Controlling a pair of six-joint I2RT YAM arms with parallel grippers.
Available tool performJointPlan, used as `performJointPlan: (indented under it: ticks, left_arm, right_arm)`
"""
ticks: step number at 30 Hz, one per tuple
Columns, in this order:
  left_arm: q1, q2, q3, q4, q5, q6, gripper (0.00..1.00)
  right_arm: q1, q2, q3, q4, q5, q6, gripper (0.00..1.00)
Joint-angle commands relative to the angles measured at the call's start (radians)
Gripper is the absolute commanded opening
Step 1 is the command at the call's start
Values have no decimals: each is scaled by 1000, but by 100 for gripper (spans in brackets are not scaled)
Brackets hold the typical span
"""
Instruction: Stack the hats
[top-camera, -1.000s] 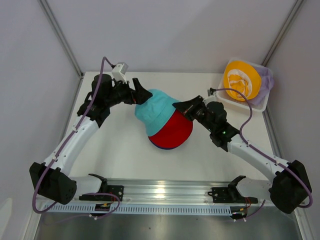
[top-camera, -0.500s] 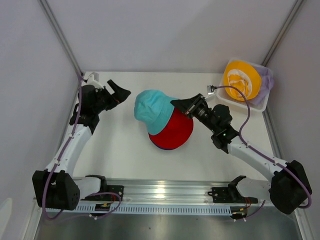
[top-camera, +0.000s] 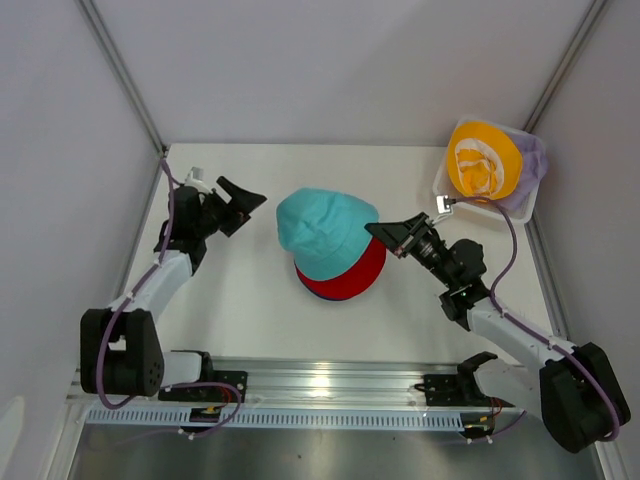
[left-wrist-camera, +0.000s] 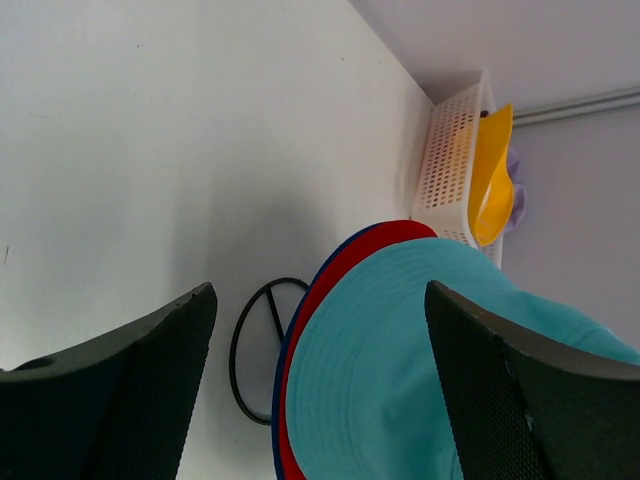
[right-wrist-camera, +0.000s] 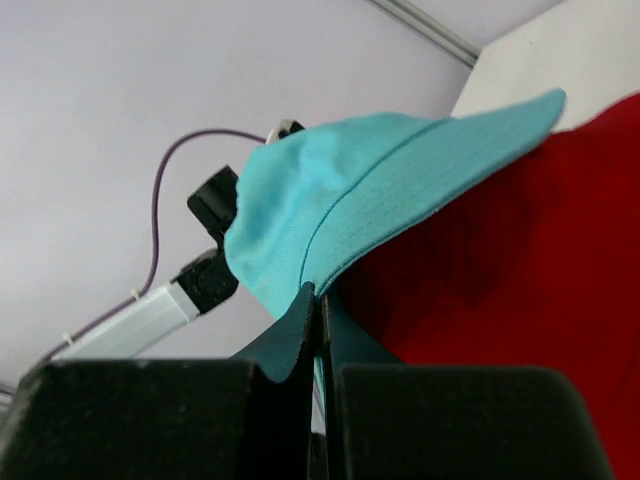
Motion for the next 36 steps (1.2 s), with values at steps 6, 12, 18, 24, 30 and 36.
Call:
performJointPlan:
  ticks: [6, 12, 18, 24, 30, 36]
  left_arm:
    - [-50, 108, -11, 112, 43, -39, 81]
    - [-93, 139, -24, 155, 82, -49, 79]
    - [-124, 136, -24, 125, 88, -9, 75]
    - [-127, 118, -77, 250, 224, -18, 69]
    - [-142, 95, -115, 370, 358, -23, 59]
    - [-142, 21, -147, 387, 387, 11, 59]
  right_arm:
    - [-85, 36, -129, 143, -193, -48, 0]
    - [-150, 4, -214, 77, -233, -122, 0]
    - [-243, 17, -189, -62, -283, -214, 0]
    - [-245, 140, -145, -104, -313, -272, 0]
    - [-246, 247, -103, -40, -368, -238, 0]
    - [-248, 252, -59, -116, -363, -273, 0]
